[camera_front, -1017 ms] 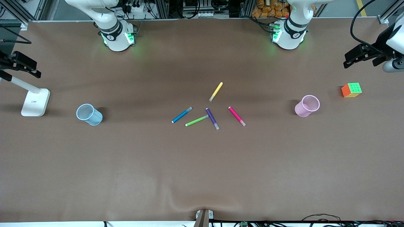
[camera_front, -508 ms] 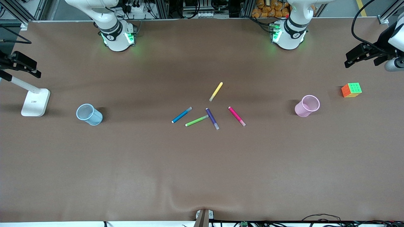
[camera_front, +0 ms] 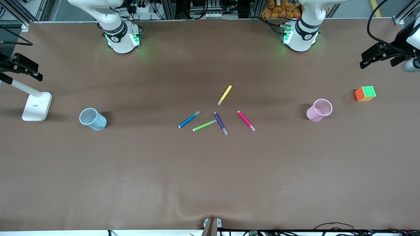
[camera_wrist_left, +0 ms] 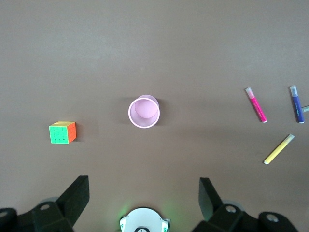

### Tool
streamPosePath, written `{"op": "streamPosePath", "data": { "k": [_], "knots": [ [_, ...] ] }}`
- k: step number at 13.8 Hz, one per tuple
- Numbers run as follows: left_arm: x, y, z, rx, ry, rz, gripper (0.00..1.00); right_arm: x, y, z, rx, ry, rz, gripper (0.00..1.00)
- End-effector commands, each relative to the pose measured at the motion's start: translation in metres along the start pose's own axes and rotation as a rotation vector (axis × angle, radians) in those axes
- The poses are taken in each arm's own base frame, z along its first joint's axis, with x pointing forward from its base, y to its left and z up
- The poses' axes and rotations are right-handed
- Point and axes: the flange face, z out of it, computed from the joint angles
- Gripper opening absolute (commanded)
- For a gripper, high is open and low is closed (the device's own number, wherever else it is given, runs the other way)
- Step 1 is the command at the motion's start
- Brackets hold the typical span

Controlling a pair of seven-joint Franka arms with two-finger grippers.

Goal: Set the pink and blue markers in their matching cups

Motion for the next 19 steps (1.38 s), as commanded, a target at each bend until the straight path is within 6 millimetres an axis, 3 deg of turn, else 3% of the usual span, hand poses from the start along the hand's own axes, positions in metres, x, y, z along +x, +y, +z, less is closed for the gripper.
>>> {"op": "streamPosePath", "data": {
  "k": [1, 15, 19],
  "knots": [
    [-0.004, -0.002, -0.009, 0.003, 0.005, 0.004, 1.00, -0.007, 0.004, -0.005, -0.005, -0.001, 0.009, 1.00],
    [-0.003, 0.010, -0.006, -0.003, -0.007, 0.028, 1.00, -0.007, 0.008, -0.004, -0.006, -0.004, 0.014, 1.00],
    [0.013, 0.015, 0.031, -0.007, -0.109, 0.034, 1.00, -0.007, 0.013, -0.004, -0.004, -0.003, 0.024, 1.00]
  ]
}}
